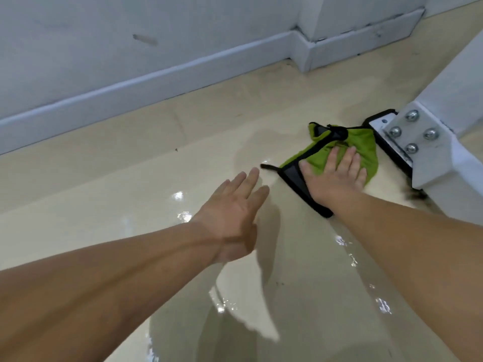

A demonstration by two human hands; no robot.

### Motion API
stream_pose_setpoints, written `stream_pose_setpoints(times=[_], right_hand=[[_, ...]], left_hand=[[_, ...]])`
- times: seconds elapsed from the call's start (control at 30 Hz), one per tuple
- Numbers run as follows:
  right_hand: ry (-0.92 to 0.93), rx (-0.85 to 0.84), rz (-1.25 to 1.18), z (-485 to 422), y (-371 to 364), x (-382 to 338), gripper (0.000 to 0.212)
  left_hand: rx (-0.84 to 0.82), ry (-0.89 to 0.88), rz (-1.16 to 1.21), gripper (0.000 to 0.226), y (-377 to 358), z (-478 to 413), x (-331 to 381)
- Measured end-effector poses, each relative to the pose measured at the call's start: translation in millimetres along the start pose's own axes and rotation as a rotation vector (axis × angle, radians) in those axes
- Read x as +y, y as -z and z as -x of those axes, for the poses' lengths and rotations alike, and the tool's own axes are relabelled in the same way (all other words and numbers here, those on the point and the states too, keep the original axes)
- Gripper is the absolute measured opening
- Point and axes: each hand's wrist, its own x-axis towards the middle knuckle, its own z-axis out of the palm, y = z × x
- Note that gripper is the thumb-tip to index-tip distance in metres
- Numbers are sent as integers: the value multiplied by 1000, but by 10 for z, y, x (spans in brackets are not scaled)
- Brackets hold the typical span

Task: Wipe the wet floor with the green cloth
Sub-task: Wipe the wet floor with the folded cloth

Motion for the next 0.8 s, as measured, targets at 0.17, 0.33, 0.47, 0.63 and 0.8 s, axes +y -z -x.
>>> stream_pose_setpoints(times=[0.17, 0.33, 0.47, 0.63, 0.8], right_hand=[[-175, 78, -47, 179, -162, -424, 96], [258, 93, 39, 826, -525, -887, 92], [636, 81, 184, 1492, -854, -1032, 89], [1085, -87, 208, 2072, -985, -541, 89], [1082, -109, 66, 1892, -592, 121, 75]], left_hand=[[70, 30, 34, 74, -142, 628, -673], [28, 166, 26, 81, -163, 1058, -1052], [-40, 172, -50, 83, -204, 1194, -1049], [36, 110, -159, 79, -318, 1054, -784], [-23, 130, -157, 72, -666, 670, -210]])
